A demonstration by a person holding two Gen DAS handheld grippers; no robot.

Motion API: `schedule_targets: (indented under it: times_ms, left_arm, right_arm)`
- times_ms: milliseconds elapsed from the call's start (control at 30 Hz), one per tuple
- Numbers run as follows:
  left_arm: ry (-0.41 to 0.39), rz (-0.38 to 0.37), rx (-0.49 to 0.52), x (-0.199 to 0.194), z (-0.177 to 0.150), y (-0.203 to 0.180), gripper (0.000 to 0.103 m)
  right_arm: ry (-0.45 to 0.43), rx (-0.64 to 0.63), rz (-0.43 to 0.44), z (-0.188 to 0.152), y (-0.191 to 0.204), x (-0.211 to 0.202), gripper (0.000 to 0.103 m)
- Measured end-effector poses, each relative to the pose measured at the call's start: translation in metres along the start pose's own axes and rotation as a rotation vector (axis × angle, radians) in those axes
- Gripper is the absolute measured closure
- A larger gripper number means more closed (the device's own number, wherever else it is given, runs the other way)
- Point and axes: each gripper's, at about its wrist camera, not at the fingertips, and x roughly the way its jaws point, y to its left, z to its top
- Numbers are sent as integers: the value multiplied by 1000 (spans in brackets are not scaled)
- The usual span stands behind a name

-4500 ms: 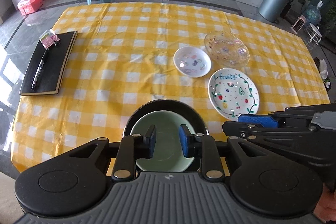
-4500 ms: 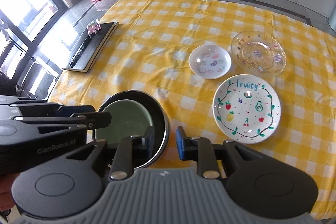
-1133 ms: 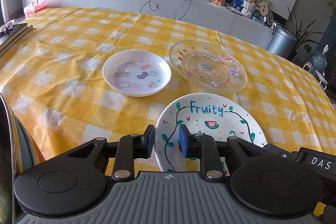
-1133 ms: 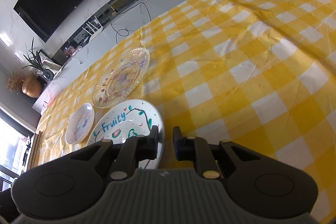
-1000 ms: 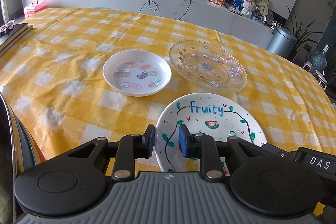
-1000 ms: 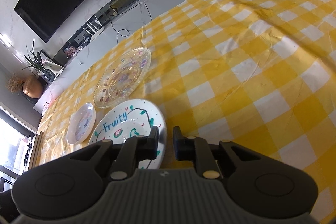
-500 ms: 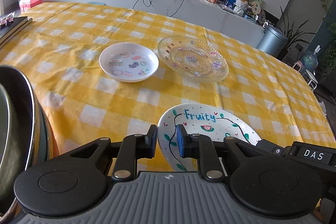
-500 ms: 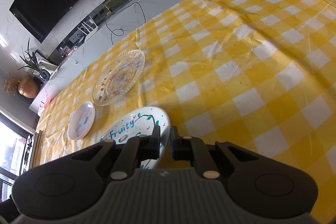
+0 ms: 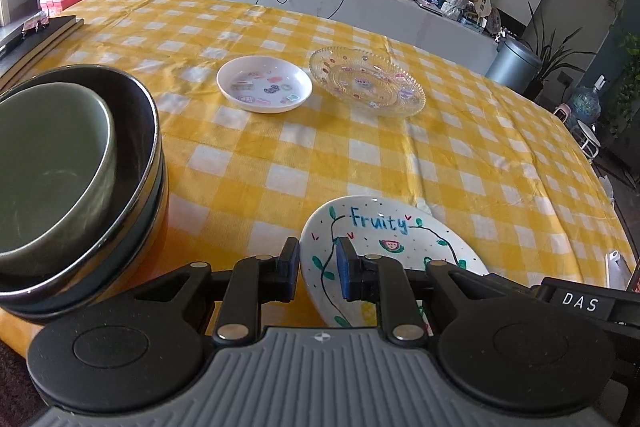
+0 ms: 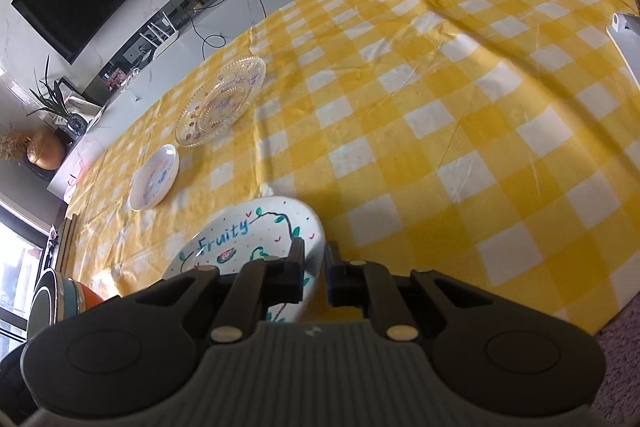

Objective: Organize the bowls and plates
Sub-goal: 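Carry the 'Fruity' plate with both tools beside the bowl stack, lower, open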

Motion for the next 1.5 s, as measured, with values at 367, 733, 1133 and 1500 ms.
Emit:
schedule_targets:
  times_ms: [367, 733, 1133, 1500]
  left_arm:
    - [11, 5, 8, -5, -13, 7, 81]
    - [35, 5, 19, -1, -17, 10, 81]
    - [33, 9, 33, 0, -17, 8, 81]
    - [25, 0, 36, 3, -15, 6, 74]
  right_arm:
    - [0, -76, -56, -20, 9, -5, 94]
    - [-8, -123, -90, -25, 16, -3, 93]
    - [-17, -139, -104, -26, 19, -2, 93]
    - [-32, -171, -121, -24, 22, -2, 87]
